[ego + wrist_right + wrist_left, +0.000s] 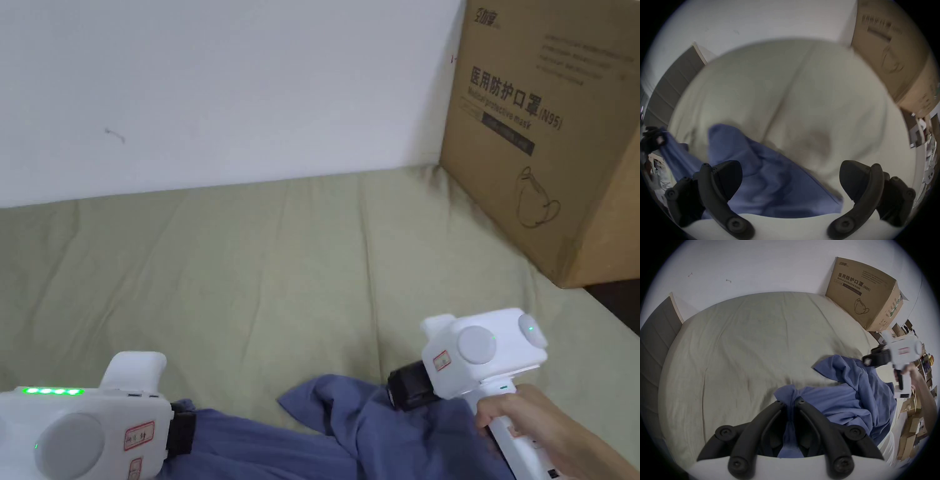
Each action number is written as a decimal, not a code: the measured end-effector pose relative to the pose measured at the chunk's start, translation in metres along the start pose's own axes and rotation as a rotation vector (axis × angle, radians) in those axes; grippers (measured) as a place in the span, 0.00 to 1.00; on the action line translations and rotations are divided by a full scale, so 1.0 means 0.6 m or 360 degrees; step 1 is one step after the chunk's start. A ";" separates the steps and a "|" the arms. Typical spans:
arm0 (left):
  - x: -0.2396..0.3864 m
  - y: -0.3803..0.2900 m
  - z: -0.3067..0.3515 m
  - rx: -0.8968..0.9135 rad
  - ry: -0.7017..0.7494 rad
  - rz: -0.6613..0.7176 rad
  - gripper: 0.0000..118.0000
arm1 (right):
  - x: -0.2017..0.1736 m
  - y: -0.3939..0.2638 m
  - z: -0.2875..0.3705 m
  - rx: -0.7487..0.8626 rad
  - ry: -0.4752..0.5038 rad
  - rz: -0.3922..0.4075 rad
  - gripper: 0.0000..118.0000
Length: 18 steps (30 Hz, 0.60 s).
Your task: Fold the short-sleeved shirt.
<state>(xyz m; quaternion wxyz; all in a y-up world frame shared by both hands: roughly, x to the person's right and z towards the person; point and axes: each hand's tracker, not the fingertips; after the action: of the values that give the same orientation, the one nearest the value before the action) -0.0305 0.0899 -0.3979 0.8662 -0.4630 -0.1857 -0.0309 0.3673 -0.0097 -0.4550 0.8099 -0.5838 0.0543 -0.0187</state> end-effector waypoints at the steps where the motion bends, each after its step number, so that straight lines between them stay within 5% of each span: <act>1: -0.004 -0.001 0.002 -0.0001 0.0007 0.0010 0.06 | 0.001 -0.004 -0.027 -0.0101 -0.0053 -0.0046 0.89; 4: -0.014 -0.004 0.008 -0.0002 0.0009 0.0024 0.06 | -0.027 -0.021 -0.012 0.0010 -0.0140 0.0018 0.83; 9: -0.023 -0.005 0.039 0.0054 0.0073 0.0016 0.06 | -0.041 -0.016 0.027 0.0017 -0.0156 0.0137 0.53; 11: -0.032 -0.004 0.054 0.0065 0.0076 0.0050 0.06 | -0.052 -0.019 0.044 0.0054 -0.0148 0.0123 0.02; 14: -0.047 -0.005 0.085 0.0086 0.0118 0.0102 0.06 | -0.059 -0.024 0.062 0.0061 -0.0095 0.0120 0.02; 18: -0.070 -0.009 0.145 0.0133 0.0196 0.0081 0.06 | -0.041 -0.017 0.155 0.0234 -0.0069 -0.0055 0.02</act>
<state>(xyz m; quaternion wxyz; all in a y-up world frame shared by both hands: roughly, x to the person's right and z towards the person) -0.0964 0.1525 -0.3648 0.8950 -0.4283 -0.1214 -0.0294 0.3535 0.0770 -0.4148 0.8511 -0.5238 0.0250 -0.0240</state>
